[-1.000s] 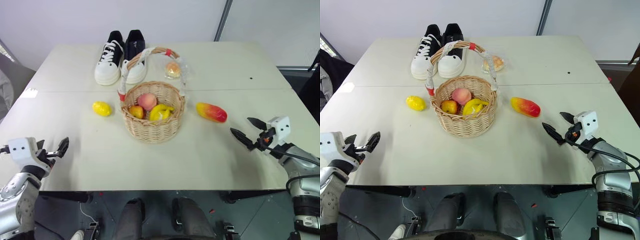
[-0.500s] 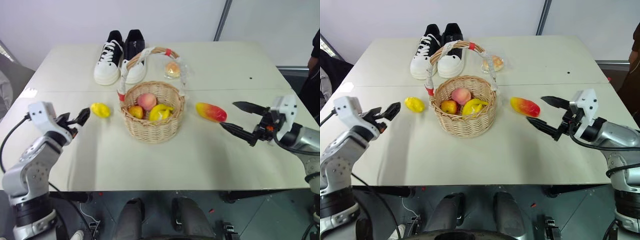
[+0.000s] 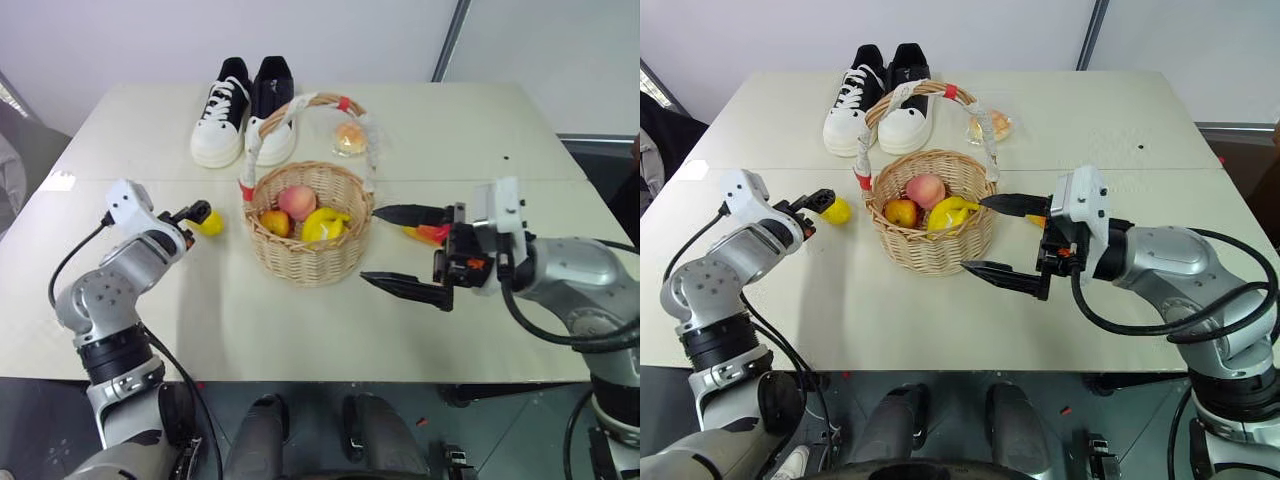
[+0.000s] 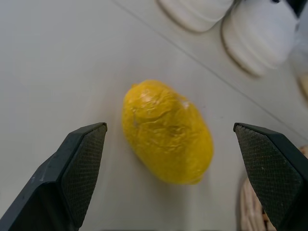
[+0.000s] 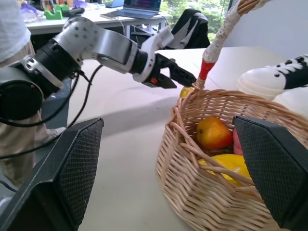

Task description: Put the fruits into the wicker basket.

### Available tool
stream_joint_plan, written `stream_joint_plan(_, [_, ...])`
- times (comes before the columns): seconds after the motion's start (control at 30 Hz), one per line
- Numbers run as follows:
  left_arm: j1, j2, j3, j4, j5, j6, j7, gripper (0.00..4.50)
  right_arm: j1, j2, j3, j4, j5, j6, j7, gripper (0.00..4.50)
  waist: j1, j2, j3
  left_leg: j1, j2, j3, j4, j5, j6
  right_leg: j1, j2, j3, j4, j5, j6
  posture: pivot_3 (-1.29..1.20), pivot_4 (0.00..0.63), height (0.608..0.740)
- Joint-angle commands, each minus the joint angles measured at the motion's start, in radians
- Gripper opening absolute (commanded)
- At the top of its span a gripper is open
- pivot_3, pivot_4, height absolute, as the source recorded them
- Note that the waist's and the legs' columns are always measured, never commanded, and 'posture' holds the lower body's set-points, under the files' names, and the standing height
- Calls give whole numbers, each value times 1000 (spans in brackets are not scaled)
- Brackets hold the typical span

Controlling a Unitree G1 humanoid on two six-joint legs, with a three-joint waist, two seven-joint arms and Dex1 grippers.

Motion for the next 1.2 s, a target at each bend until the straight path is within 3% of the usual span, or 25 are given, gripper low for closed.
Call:
stream_joint_plan(0.03, [-57,-4,-18,25,40,6,41,4500,-13,19,9,-58,32,0,-13,4476,0,0,0,0,0,0,0,0,0,0,0,0,0,0,0,0,150,740])
stream_joint_plan(0.3, [-170,-27,-12,160,113,24,107,4500,42,43,24,-88,25,-21,-18,4476,-2,0,0,0,-1,0,0,0,0,0,0,0,-1,0,1,0,150,740])
stream_joint_plan(0.4, [-186,-37,3,178,127,26,126,3616,56,46,26,-96,22,-29,-21,4500,-3,-1,0,0,-1,0,0,0,0,0,0,0,0,1,2,0,150,740])
stream_joint_plan(0.47, [-189,-32,-1,181,138,40,129,2662,55,50,30,-103,22,-31,-30,4500,-2,-1,0,0,-1,0,0,0,0,0,0,0,0,1,2,0,150,740])
stream_joint_plan(0.53, [-188,-12,-20,184,162,52,122,2227,51,54,34,-110,24,-28,-39,4500,-2,-1,0,0,-1,0,0,0,0,0,0,0,0,1,2,0,150,740])
stream_joint_plan(0.67, [-70,106,-121,54,207,-75,-102,2227,51,57,35,-118,24,-23,-54,4500,-12,-1,0,0,0,1,-1,0,-1,-1,0,0,0,1,2,0,150,740])
stream_joint_plan(0.77, [84,191,-88,-72,153,-213,-362,2227,57,53,30,-113,19,-25,-57,4500,-8,-1,0,1,0,2,-6,1,-3,-3,-1,1,-1,1,2,0,150,740])
stream_joint_plan(0.97, [384,354,-6,-403,-138,-236,-856,2227,55,28,-25,-42,19,-39,-25,4500,4,-1,0,0,4,1,-12,3,-5,-5,-4,1,-5,-2,-6,0,150,740])
stream_joint_plan(1.1, [373,407,-86,-537,-325,-163,-912,2227,35,6,-48,17,3,-54,8,4500,21,0,0,-3,5,3,-11,3,-5,-2,-5,-1,-14,1,-11,0,150,740])
stream_joint_plan(1.2, [263,386,-231,-557,-297,-161,-852,2227,13,-5,-52,48,-18,-67,19,4500,22,0,0,-5,4,4,-9,3,-5,-1,-5,-1,-17,1,-11,0,150,740])
